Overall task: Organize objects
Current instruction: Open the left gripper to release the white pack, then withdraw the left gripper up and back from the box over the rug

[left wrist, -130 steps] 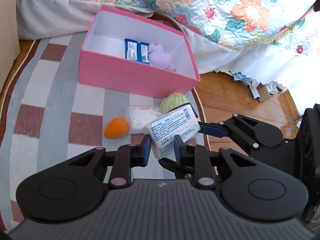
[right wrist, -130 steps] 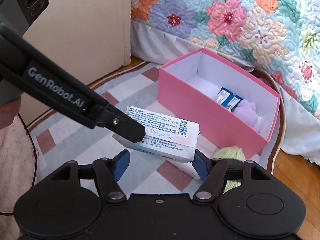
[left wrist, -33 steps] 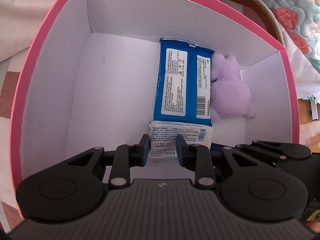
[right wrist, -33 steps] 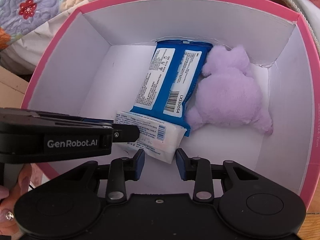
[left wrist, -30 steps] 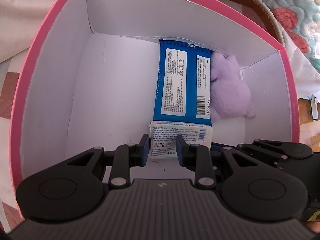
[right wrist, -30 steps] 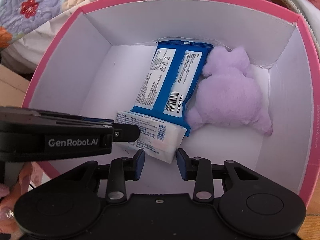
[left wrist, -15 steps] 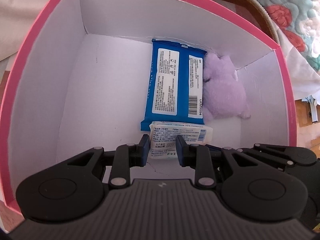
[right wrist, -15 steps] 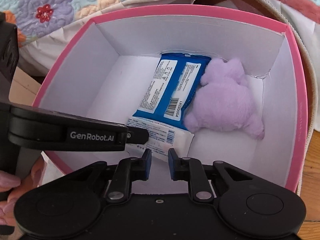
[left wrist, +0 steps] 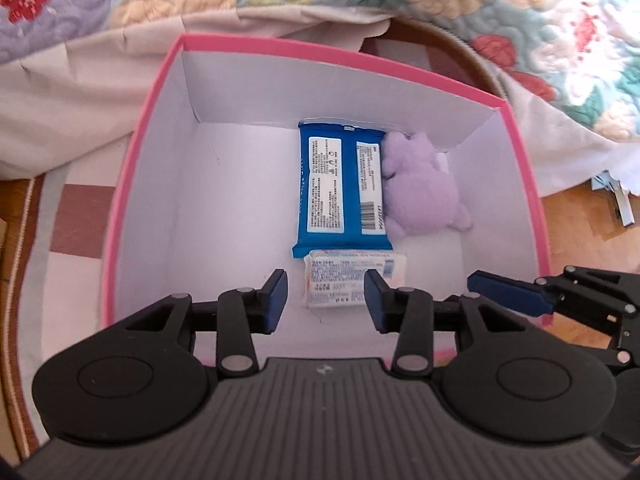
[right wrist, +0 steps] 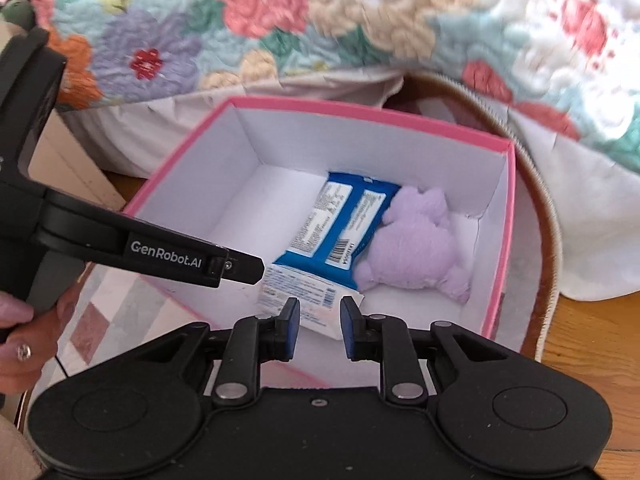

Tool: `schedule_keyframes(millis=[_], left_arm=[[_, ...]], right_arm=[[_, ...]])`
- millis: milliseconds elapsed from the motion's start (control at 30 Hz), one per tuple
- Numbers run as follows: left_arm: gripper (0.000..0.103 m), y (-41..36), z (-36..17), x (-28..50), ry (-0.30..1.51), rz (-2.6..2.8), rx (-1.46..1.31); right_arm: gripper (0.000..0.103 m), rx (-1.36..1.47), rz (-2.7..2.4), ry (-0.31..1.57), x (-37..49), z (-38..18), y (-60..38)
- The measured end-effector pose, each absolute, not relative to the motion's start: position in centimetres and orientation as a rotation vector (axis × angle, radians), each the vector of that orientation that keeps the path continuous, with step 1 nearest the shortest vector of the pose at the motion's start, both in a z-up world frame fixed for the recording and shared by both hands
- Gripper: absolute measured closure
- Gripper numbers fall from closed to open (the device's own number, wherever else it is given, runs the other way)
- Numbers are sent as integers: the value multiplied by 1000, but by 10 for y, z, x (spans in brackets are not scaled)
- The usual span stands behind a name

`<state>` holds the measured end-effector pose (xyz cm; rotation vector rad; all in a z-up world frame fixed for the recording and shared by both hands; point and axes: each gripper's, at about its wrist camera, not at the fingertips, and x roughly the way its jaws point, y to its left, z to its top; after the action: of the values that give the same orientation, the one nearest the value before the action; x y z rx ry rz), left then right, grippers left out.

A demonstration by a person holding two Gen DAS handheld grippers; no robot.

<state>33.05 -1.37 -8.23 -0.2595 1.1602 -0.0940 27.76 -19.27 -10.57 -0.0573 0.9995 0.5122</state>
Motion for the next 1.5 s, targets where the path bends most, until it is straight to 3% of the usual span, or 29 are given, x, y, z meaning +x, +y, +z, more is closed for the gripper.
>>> schedule_keyframes(millis=[1000,1500], left_arm=[[50,6,29,206,1077,-142,-157],[44,5,44,148,1066,-148,-136]], right_arm=[[67,-183,550,874,167,-1,-190],[54,-189,586,854,121,16,-200]])
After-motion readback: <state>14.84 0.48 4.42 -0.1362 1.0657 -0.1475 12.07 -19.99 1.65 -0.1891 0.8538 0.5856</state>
